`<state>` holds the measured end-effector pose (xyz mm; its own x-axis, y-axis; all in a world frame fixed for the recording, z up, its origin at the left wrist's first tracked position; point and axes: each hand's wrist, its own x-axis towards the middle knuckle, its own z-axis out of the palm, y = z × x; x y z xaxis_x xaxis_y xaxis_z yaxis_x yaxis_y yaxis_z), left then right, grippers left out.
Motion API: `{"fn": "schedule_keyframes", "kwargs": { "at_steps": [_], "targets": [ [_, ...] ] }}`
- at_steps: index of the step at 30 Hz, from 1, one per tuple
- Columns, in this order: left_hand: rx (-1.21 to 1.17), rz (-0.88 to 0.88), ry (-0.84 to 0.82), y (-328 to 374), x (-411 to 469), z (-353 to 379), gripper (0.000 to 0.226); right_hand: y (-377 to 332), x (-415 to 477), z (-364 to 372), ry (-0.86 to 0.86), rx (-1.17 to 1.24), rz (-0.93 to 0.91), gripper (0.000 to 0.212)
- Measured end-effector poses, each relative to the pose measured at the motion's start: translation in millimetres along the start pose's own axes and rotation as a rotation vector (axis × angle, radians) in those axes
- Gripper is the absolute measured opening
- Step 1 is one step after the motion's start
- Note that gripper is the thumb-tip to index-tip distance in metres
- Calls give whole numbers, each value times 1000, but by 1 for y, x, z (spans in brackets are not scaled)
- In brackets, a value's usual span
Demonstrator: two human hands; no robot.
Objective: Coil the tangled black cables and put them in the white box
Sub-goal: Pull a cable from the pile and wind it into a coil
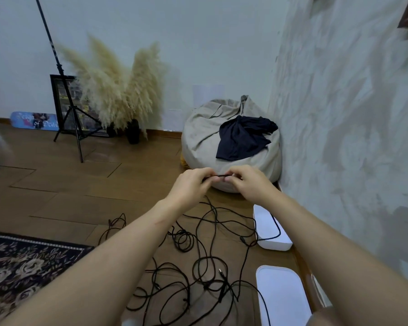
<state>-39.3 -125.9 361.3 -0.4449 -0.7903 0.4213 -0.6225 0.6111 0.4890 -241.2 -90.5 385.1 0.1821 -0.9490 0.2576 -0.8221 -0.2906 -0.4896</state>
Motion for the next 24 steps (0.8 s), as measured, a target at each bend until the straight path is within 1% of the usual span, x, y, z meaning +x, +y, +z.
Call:
{"fn": "schedule_keyframes", "kwargs": {
  "at_steps": [4, 7, 9, 11, 13, 14, 16, 18, 20, 22, 24],
  "targets": [
    [4, -87, 22, -21, -5, -14, 21, 13, -7, -12, 97, -45, 45, 18],
    [2, -61, 27, -19, -5, -15, 20, 9, -10, -11, 27, 4, 17, 21],
    [-4, -9, 8, -10, -4, -11, 18, 2, -8, -6, -27, 14, -29, 14],
    [-4, -8, 1, -8, -2, -10, 18, 1, -5, -7, 32, -12, -31, 16],
    [16, -51, 16, -15, -3, -13, 19, 8, -5, -13, 114, -76, 3, 20],
    [31, -69, 30, -19, -4, -16, 19, 11, -8, -16, 124, -94, 22, 20],
    [48, -63, 44, -22, -5, -17, 19, 15, -11, -14, 71, -74, 34, 20],
    [47, -13, 31, -14, -4, -14, 19, 9, -12, -7, -21, -40, -2, 23],
    [46, 27, 15, -6, -3, -9, 18, 2, -9, -2, -41, -28, -32, 24],
    [28, -8, -2, -8, -2, -11, 18, 4, -6, -6, 31, -47, -19, 21],
    [9, -83, -6, -19, -4, -16, 18, 15, -8, -10, 95, -82, 32, 19]
  ]
}}
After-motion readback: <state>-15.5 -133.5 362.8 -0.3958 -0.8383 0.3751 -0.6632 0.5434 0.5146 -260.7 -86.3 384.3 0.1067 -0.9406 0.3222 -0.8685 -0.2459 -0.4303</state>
